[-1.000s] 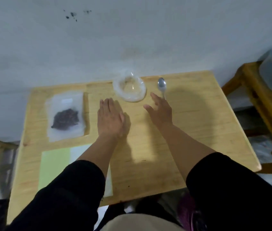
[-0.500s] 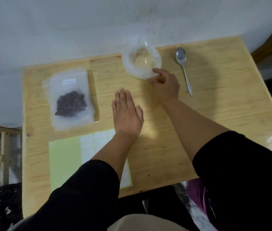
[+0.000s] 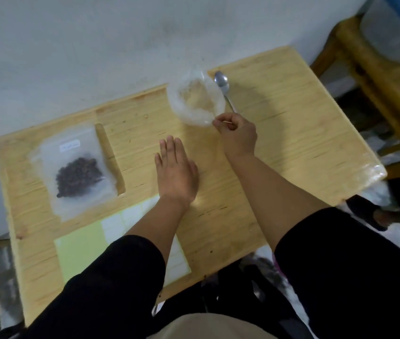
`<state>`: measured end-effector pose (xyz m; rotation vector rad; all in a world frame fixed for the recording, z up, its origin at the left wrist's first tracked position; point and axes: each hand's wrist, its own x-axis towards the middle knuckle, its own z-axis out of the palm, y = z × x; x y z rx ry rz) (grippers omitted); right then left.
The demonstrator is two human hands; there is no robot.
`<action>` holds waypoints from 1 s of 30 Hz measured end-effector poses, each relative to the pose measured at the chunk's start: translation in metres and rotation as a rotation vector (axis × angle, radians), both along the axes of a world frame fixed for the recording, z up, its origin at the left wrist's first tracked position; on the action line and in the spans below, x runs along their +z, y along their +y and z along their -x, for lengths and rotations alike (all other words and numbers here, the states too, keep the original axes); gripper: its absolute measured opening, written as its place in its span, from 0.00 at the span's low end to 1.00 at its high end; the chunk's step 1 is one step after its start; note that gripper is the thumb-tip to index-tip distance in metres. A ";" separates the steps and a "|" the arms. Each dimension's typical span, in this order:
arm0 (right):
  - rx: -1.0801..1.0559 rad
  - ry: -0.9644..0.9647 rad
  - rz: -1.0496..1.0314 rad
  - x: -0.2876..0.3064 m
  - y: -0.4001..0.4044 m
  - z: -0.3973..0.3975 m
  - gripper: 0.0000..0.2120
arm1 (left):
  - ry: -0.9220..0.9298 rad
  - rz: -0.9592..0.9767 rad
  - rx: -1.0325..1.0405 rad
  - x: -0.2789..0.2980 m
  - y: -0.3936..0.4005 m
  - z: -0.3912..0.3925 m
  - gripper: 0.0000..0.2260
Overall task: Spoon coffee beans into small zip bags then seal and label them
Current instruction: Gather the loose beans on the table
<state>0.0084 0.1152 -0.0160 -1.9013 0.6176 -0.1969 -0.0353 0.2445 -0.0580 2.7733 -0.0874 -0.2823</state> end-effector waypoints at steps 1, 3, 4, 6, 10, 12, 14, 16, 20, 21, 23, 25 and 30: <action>-0.044 -0.015 -0.003 0.004 -0.008 0.005 0.02 | -0.004 0.010 -0.035 0.001 -0.008 0.000 0.27; -0.133 -0.043 -0.012 0.011 -0.029 0.017 0.02 | -0.003 0.022 -0.121 0.004 -0.029 0.002 0.27; -0.175 -0.055 -0.016 0.014 -0.041 0.023 0.02 | -0.002 0.018 -0.173 0.005 -0.040 0.004 0.27; -0.262 -0.067 -0.026 0.021 -0.066 0.039 0.02 | -0.025 0.030 -0.273 0.005 -0.066 0.011 0.27; -0.433 -0.067 -0.017 0.030 -0.122 0.080 0.02 | -0.045 0.066 -0.439 0.003 -0.121 0.028 0.35; -0.520 -0.065 -0.003 0.031 -0.150 0.104 0.02 | -0.044 0.084 -0.523 0.002 -0.151 0.036 0.35; -0.605 -0.062 -0.031 0.029 -0.176 0.126 0.02 | -0.036 0.100 -0.597 0.006 -0.175 0.043 0.32; -0.706 -0.069 -0.067 0.026 -0.200 0.151 0.02 | -0.027 0.090 -0.667 0.005 -0.197 0.050 0.29; -0.893 -0.075 -0.058 0.014 -0.238 0.202 0.03 | -0.028 0.129 -0.723 -0.001 -0.242 0.062 0.29; -0.937 -0.061 -0.058 0.010 -0.245 0.216 0.03 | -0.036 0.122 -0.728 -0.004 -0.253 0.065 0.28; -1.021 -0.015 -0.075 0.001 -0.256 0.242 0.02 | -0.047 0.110 -0.744 -0.006 -0.271 0.069 0.27; -1.100 0.045 -0.097 -0.008 -0.265 0.267 0.01 | -0.047 0.106 -0.755 -0.005 -0.285 0.073 0.30; -1.281 0.181 -0.124 -0.032 -0.275 0.320 0.03 | -0.080 0.049 -0.735 -0.008 -0.297 0.078 0.29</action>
